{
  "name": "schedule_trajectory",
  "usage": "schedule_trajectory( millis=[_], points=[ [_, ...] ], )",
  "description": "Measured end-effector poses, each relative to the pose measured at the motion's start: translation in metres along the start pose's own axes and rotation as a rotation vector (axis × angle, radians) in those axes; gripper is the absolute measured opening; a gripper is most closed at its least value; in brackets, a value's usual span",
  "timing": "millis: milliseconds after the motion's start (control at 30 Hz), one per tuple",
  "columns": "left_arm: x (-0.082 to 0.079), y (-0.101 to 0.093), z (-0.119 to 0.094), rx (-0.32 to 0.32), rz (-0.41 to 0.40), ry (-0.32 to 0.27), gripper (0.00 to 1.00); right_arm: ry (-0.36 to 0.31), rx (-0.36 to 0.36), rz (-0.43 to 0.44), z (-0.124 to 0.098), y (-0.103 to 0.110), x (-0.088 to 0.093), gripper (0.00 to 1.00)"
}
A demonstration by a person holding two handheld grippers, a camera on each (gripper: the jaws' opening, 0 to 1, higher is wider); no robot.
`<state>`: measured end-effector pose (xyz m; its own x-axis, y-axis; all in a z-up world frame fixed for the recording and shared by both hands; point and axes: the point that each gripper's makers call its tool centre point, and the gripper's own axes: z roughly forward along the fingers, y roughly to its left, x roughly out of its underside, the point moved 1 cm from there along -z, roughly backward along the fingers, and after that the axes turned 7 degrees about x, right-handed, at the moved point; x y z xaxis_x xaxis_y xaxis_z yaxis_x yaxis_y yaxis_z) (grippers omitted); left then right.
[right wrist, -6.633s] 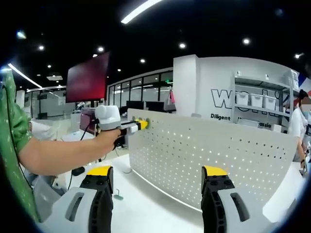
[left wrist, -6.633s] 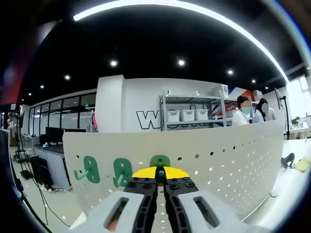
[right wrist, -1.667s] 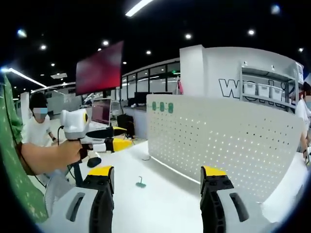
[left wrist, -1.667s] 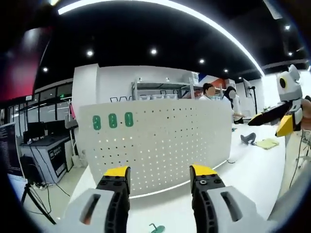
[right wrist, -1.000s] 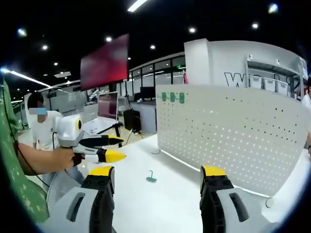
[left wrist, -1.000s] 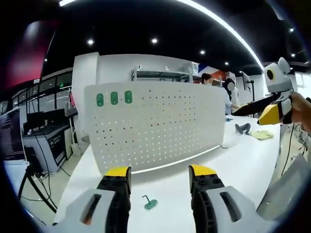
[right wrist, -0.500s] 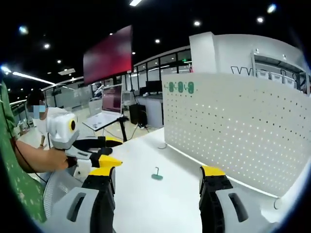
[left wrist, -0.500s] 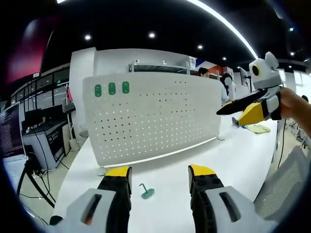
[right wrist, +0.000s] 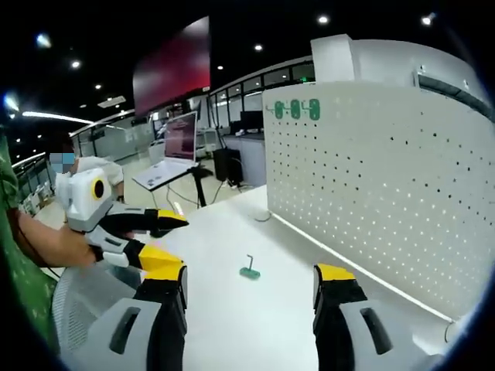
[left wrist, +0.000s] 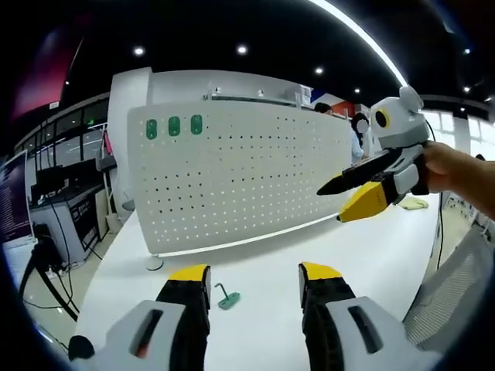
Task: Insert the hook assembly into the mounting plate slot until the hook locks in place.
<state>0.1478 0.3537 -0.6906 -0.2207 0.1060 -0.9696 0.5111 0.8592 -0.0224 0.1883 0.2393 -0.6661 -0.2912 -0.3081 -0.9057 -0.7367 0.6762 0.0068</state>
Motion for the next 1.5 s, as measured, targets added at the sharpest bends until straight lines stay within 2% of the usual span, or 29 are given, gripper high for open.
schedule_trajectory(
  millis=[233, 533, 700, 1200, 1500],
  points=[
    [0.005, 0.007, 0.0, -0.015, -0.022, 0.012, 0.47, 0.018, -0.043, -0.009, 0.023, -0.002, 0.009, 0.63],
    [0.008, 0.007, 0.001, -0.018, -0.022, 0.029, 0.47, 0.063, -0.106, -0.037, 0.049, -0.001, 0.02, 0.58],
    [0.01, 0.008, 0.002, -0.02, -0.021, 0.038, 0.47, 0.095, -0.133, -0.042, 0.067, -0.004, 0.032, 0.54],
    [0.017, 0.009, 0.004, -0.016, -0.027, 0.065, 0.47, 0.151, -0.184, -0.048, 0.118, -0.001, 0.052, 0.47],
    [0.018, 0.01, 0.005, -0.018, -0.041, 0.07, 0.47, 0.195, -0.219, -0.046, 0.143, 0.004, 0.071, 0.41]
  ],
)
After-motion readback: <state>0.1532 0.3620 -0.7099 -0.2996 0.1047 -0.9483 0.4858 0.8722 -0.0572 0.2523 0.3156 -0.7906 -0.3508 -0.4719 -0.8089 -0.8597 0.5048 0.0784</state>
